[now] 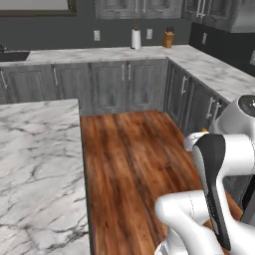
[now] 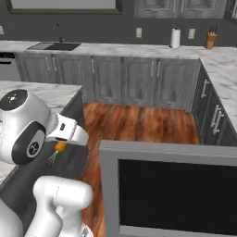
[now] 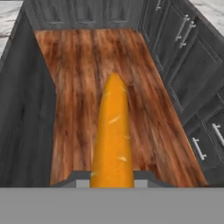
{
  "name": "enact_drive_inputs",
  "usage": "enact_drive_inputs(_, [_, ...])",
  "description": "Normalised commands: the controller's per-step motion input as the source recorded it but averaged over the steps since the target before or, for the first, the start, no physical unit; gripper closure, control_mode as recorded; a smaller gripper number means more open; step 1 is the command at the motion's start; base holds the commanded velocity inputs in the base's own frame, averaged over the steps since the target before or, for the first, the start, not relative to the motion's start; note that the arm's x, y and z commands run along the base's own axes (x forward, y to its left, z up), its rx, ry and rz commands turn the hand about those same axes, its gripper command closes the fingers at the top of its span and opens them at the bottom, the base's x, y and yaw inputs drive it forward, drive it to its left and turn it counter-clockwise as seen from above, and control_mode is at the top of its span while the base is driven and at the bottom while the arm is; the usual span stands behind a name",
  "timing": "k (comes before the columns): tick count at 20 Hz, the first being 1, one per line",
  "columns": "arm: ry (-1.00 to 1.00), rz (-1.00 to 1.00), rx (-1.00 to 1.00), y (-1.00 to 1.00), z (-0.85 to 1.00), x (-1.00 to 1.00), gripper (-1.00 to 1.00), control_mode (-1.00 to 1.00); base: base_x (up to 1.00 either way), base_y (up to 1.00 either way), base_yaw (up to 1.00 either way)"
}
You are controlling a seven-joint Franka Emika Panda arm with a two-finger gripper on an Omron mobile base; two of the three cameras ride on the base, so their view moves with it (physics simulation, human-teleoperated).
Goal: Pick the carrot from the microwave and place it on plate located on the counter.
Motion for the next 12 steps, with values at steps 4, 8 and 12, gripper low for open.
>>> enact_drive_inputs(4, [0.00, 0.00, 0.00, 0.00, 0.00, 0.00, 1.00, 1.00, 0.89, 0.04, 0.02])
enact_drive_inputs(8, [0.00, 0.00, 0.00, 0.00, 0.00, 0.00, 1.00, 1.00, 1.00, -0.17, -0.03])
enact_drive_inputs(12, [0.00, 0.00, 0.00, 0.00, 0.00, 0.00, 1.00, 1.00, 1.00, -0.23, -0.09])
